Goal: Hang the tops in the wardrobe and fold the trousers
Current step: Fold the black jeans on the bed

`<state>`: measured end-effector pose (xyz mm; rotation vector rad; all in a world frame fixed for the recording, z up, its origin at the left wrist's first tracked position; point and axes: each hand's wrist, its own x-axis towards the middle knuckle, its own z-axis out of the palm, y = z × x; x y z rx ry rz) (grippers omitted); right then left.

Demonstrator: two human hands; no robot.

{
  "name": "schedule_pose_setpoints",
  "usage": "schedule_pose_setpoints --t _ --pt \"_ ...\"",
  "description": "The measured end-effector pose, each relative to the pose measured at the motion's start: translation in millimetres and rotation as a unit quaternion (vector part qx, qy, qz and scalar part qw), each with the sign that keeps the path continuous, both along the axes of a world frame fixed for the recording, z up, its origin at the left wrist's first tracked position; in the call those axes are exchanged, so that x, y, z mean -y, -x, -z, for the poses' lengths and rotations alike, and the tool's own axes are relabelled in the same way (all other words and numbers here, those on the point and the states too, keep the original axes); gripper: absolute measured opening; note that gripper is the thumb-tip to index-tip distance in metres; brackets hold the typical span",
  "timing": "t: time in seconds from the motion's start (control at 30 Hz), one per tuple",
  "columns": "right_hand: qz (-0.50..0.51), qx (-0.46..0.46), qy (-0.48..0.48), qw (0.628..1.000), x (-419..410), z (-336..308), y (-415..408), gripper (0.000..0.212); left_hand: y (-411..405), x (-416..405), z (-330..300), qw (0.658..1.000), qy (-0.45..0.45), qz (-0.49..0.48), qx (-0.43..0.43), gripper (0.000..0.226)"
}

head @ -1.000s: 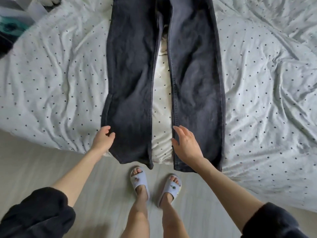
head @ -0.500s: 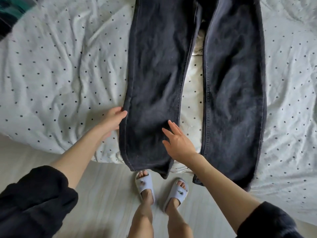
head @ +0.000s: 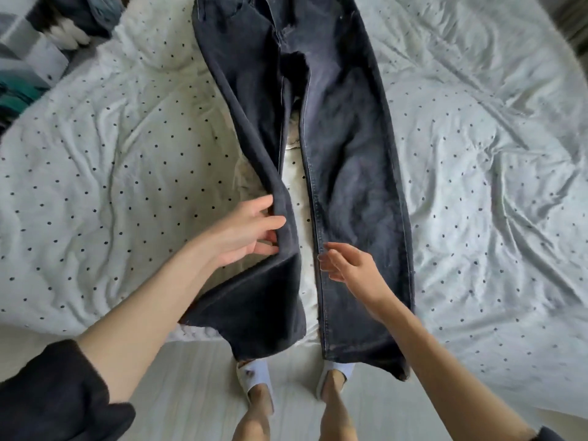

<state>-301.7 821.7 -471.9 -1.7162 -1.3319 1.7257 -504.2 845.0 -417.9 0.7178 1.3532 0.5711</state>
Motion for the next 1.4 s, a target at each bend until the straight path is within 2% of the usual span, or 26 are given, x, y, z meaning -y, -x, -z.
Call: schedule_pose_setpoints --t 0.13,0.23,0.33,0.4,0.53,0.6,0.7,0.77,0.83,0.93,0.97,1.07,1.13,1.17,1.23,1.27,1.33,1.4 --pt "0.088 -0.025 0.043 0.995 -13 -10 -78 0.021 -99 -30 5 0.999 0.011 0.040 -0.016 0.049" --pt "0.096 -0.002 0.075 0.993 -20 -4 -133 0.023 -161 -50 24 0.995 0.031 0.072 -0.064 0.058" --pt "0.091 0.001 0.102 0.991 -23 7 -161 0.024 -186 -58 47 0.991 0.054 0.086 -0.090 0.065" --pt "0.091 -0.007 0.120 0.989 -26 14 -172 0.022 -193 -59 59 0.980 0.034 0.133 -0.141 0.073" --pt "0.053 0.006 0.131 0.990 -31 24 -172 0.020 -189 -45 55 0.947 -0.016 0.255 -0.197 0.043" --pt "0.039 0.021 0.108 0.993 -37 26 -164 0.020 -182 -33 55 0.923 -0.026 0.311 -0.227 0.047" --pt "0.006 0.091 0.008 0.996 -55 21 -142 0.028 -177 -14 59 0.882 -0.052 0.352 -0.309 0.057" --pt "-0.025 0.128 -0.050 0.990 -69 14 -123 0.036 -177 0 59 0.867 -0.089 0.337 -0.356 0.054" --pt "-0.080 0.180 -0.081 0.977 -79 13 -104 0.038 -176 10 58 0.872 -0.119 0.291 -0.376 0.047" --pt "-0.152 0.259 -0.085 0.950 -83 19 -86 0.031 -167 25 60 0.884 -0.122 0.247 -0.378 0.041" --pt "-0.160 0.271 -0.079 0.946 -86 20 -86 0.030 -164 27 60 0.871 -0.126 0.252 -0.401 0.040" --pt "-0.170 0.287 -0.062 0.941 -86 23 -94 0.020 -143 41 60 0.804 -0.124 0.268 -0.516 0.035" --pt "-0.157 0.293 -0.047 0.942 -77 25 -103 0.015 -130 58 58 0.798 -0.098 0.255 -0.537 0.020" --pt "-0.138 0.283 -0.032 0.949 -72 27 -107 0.019 -127 66 56 0.801 -0.083 0.263 -0.531 0.010" --pt "-0.093 0.251 0.003 0.963 -63 26 -111 0.025 -127 81 52 0.818 -0.079 0.299 -0.485 0.026" --pt "-0.080 0.242 0.014 0.967 -58 26 -112 0.024 -130 88 51 0.836 -0.080 0.315 -0.443 0.029" --pt "-0.083 0.251 0.019 0.964 -54 26 -113 0.016 -144 96 48 0.879 -0.081 0.326 -0.338 0.018" --pt "-0.094 0.280 0.015 0.955 -49 28 -119 0.018 -162 103 47 0.935 -0.031 0.296 -0.190 0.023"
